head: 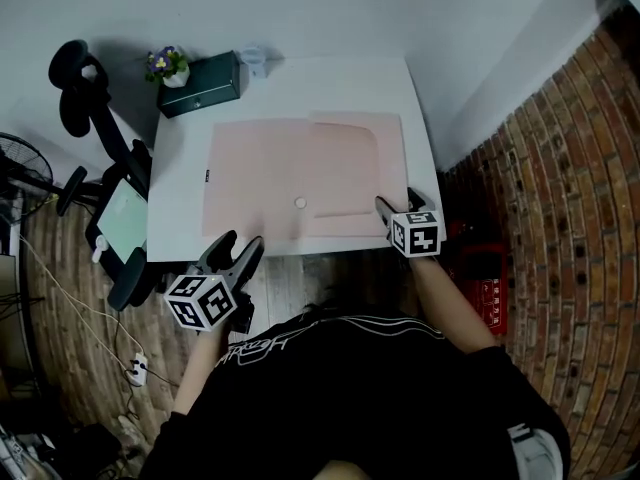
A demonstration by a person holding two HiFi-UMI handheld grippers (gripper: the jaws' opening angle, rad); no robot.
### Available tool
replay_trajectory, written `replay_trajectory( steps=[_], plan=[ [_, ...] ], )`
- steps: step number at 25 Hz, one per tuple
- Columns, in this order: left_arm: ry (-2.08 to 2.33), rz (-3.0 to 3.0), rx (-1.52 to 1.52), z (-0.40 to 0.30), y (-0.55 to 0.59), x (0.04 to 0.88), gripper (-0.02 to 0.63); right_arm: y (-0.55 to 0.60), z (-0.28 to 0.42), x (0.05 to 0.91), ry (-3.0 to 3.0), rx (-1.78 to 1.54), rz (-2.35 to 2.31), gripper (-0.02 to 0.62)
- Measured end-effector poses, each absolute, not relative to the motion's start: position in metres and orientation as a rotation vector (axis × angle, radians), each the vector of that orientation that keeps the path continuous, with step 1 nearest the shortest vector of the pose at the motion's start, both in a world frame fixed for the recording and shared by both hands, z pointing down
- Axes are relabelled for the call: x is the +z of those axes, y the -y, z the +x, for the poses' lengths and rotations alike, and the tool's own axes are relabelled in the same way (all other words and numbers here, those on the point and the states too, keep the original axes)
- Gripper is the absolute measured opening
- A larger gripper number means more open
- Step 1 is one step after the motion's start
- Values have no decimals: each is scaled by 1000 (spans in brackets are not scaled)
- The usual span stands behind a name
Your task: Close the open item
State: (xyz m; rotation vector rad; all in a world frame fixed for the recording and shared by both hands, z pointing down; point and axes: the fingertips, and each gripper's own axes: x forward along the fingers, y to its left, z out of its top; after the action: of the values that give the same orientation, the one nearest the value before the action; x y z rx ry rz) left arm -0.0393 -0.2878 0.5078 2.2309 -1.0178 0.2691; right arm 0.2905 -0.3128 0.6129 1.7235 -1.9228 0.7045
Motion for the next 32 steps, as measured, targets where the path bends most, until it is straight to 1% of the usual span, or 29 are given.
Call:
replay_trajectory(
  steps=[20, 26, 32],
  plan=[
    [1152, 2141, 357, -134, 248, 559, 295, 273, 264, 616, 1939, 641, 1711, 328],
    [1218, 2058, 379, -172, 242, 586, 295, 260, 257, 614, 1952, 626, 1726, 328],
    [1237, 1980, 422, -195, 240, 619, 295, 251, 247, 615, 1960, 595, 1682, 327]
  ],
)
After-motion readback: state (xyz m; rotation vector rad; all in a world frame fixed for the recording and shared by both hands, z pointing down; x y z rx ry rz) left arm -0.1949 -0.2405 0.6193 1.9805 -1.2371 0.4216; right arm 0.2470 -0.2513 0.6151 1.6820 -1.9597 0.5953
